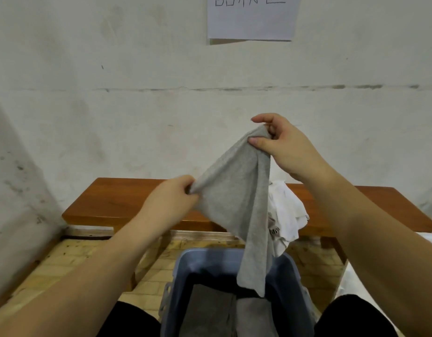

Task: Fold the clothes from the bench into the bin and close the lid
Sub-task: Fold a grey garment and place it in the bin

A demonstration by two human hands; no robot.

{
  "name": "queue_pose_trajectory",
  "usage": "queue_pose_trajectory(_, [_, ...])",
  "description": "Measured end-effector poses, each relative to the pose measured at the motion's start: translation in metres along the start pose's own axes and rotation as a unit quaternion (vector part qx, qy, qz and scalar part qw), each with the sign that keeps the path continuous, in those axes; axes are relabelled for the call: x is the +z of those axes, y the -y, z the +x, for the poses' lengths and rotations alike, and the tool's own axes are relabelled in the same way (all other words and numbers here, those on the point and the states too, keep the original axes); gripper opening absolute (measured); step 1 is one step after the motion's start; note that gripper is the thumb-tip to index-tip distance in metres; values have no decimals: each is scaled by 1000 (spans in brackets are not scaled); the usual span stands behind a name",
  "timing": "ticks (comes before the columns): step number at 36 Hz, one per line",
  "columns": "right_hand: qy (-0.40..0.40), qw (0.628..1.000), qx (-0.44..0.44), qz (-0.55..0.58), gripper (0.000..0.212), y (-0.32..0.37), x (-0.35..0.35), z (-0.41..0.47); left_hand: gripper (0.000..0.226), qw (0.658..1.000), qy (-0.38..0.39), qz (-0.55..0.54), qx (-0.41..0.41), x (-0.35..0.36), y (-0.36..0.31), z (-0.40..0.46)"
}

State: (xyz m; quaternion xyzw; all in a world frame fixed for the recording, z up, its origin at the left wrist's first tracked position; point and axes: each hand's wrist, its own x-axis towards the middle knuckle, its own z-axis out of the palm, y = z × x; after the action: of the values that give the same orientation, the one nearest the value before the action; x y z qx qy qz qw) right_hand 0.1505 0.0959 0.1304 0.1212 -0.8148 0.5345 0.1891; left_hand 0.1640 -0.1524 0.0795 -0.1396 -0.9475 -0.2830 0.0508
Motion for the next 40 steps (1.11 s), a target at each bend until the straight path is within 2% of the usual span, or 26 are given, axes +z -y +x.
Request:
queue_pose_trajectory(3, [5, 998, 32, -47, 22, -8, -11, -1, 12, 996, -41, -76, -13, -16, 7, 9])
queue_pose_trajectory(6, [23, 993, 48, -105, 7, -15, -18, -2, 12, 978, -73, -195, -25, -24, 13, 22])
queue_pose_trajectory(8, [26, 990, 58, -124, 4, -21, -21, -1, 12, 955, -71, -287, -34, -26, 17, 32])
queue_pose_trajectory(11, [28, 990, 73, -121, 8, -34, -21, 2, 3, 937, -55, -342, -36, -26, 22, 48])
queue_pose_trajectory(13, [39, 990, 82, -111, 11, -41, -17, 6, 8, 943, -16, -331, -28, -26, 26, 56])
queue_pose_trajectory(16, [81, 985, 111, -105, 14, -46, -10, 14, 11, 971, 71, -228, -15, -25, 34, 66])
queue_pose_trajectory(20, [145, 977, 129, -87, 29, -47, -4, 23, 13, 983, 74, -166, -14, -38, 43, 81])
queue_pose_trajectory(25, [139, 979, 148, -33, 16, -50, 2, 31, 17, 961, 91, -259, -25, -52, 53, 96])
queue_pose_trajectory(28, [140, 977, 160, -9, 6, -54, 6, 36, 15, 954, 126, -271, -32, -58, 58, 103])
queue_pose_trajectory(33, [158, 972, 171, 26, 9, -62, 11, 52, 11, 939, 150, -302, -69, -66, 71, 122])
queue_pose_trajectory(40, [147, 963, 218, 66, 19, -80, 31, 96, 8, 922, 121, -347, -124, -54, 90, 173])
